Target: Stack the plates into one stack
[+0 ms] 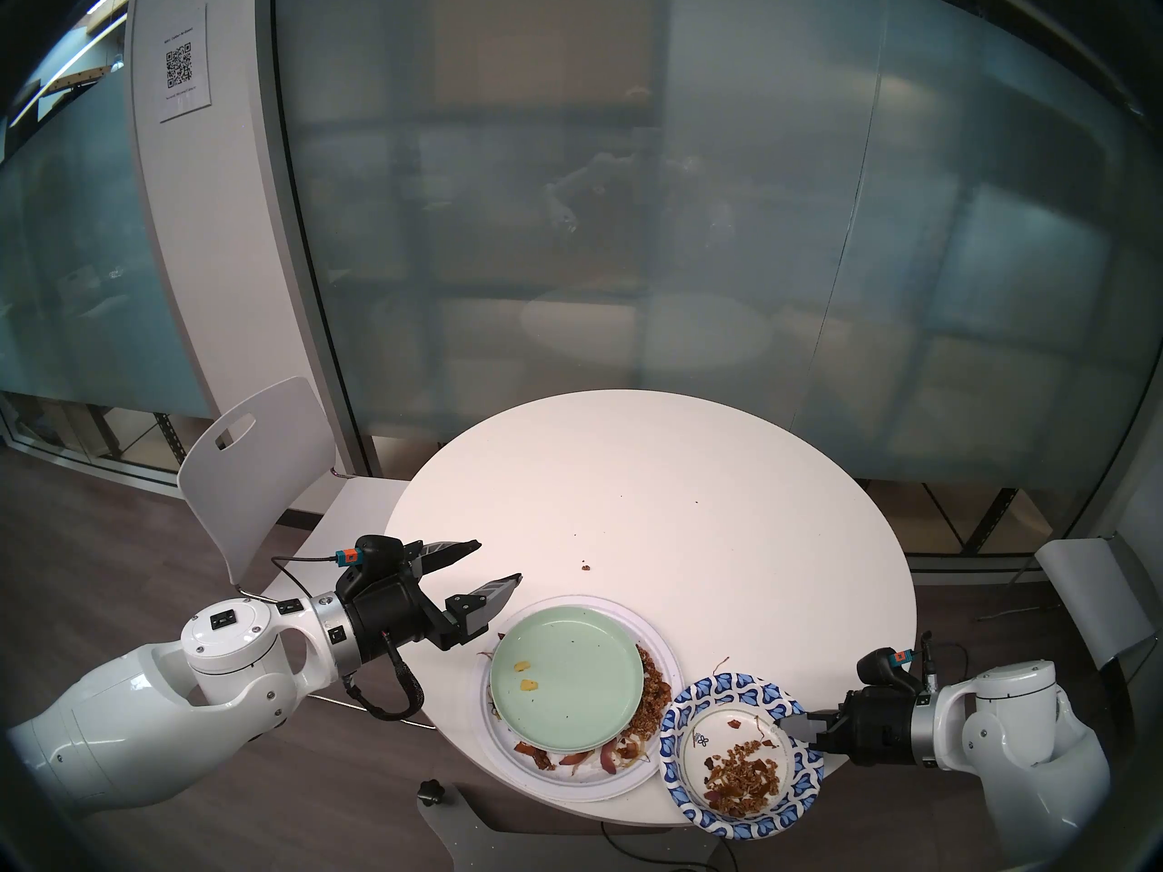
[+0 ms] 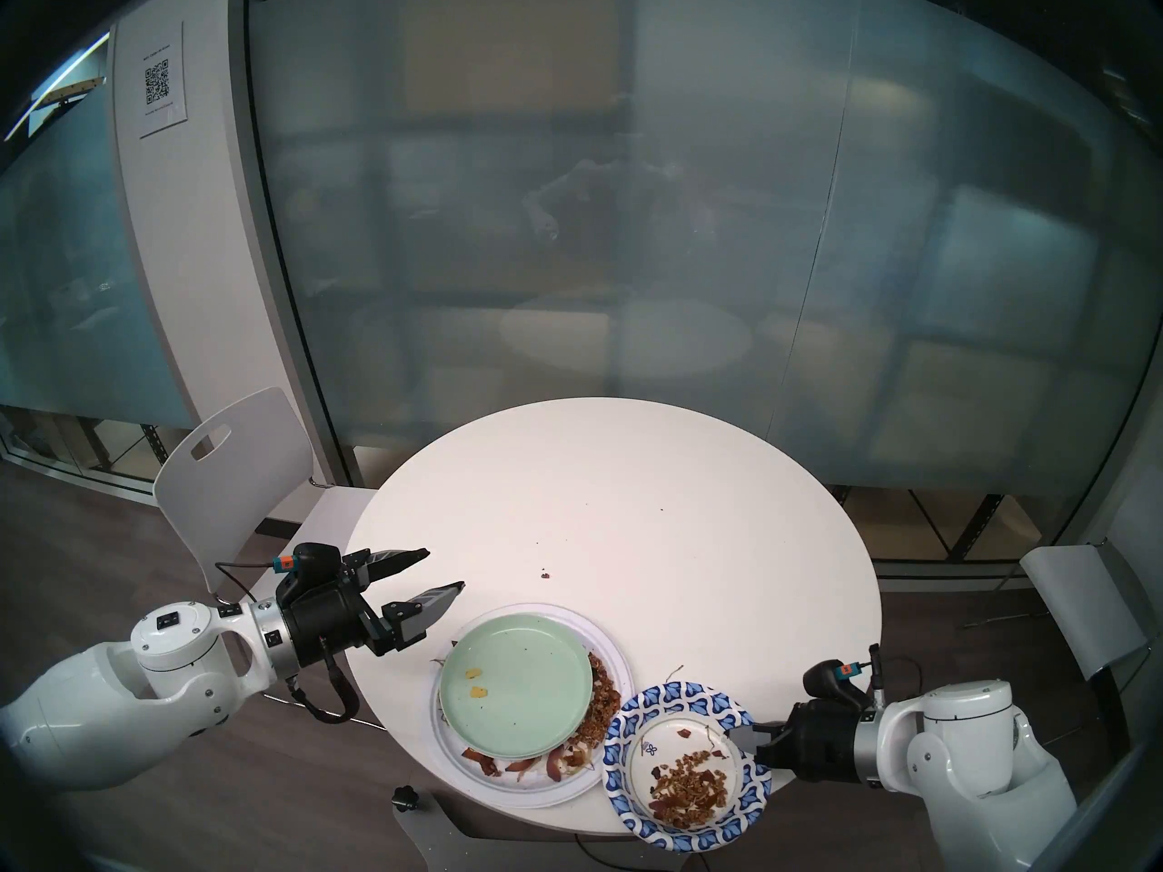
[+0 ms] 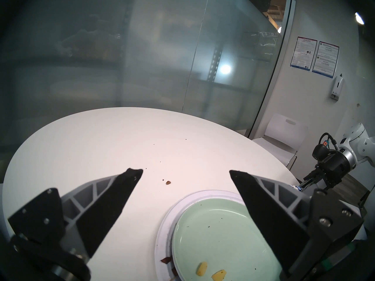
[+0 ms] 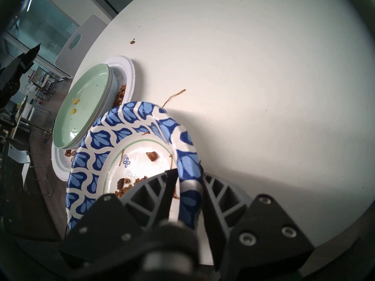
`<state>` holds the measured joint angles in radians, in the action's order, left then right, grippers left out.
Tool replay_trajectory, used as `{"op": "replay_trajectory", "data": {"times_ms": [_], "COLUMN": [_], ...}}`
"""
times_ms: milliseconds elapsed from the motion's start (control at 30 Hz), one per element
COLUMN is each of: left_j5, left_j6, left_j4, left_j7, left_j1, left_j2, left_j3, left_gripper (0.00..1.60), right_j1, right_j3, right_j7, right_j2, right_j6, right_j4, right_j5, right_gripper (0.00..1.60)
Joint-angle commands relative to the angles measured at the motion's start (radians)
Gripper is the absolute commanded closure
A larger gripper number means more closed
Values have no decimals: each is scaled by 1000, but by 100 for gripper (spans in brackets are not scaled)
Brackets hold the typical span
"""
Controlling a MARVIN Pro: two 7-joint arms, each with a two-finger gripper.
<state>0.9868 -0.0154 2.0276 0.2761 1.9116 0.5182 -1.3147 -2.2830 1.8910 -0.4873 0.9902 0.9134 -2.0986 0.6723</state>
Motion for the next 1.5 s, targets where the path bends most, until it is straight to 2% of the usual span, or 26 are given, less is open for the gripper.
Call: {"op": "replay_trajectory", "data": {"times_ms": [0,233,300,400,500,633,667,700,733,1100,1300,1467], "left_j5": [-1,-1,-1,-1,0,0,0,0,0,0,0,0], "left_j6": [-10,-11,-11,-11,-11,-11,-11,-11,-11,-11,-11,-11], "left_j4": [20,20,20,20,20,20,20,20,20,20,20,20], "left_j7": [0,0,0,0,0,0,0,0,0,0,0,0], "left_j1": [-2,-2,-2,-2,-2,-2,-2,-2,-2,-3,-3,-3], "left_j2": [1,1,1,0,0,0,0,0,0,-1,-1,-1], "left_j3": [-7,-7,-7,-7,-6,-6,-6,-6,-6,-6,-5,-5], "left_gripper": [0,0,0,0,0,0,0,0,0,0,0,0], "right_j1": [9,13,15,18,20,21,20,19,17,6,18,31], "right_j3": [1,8,10,16,22,29,32,37,40,108,160,179], "right_j7": [-3,2,2,5,4,1,0,-2,-4,-33,-82,-123], "right_j2": [-11,-16,-16,-14,-8,-5,-5,-2,-2,41,81,101], "right_j6": [1,10,10,16,15,7,6,3,2,-4,-6,-10], "right_j4": [-8,-4,1,2,7,18,20,23,24,50,78,118], "right_j5": [-1,1,1,4,8,10,11,14,15,65,131,181], "right_gripper": [91,95,105,107,122,125,132,150,160,160,160,160]}}
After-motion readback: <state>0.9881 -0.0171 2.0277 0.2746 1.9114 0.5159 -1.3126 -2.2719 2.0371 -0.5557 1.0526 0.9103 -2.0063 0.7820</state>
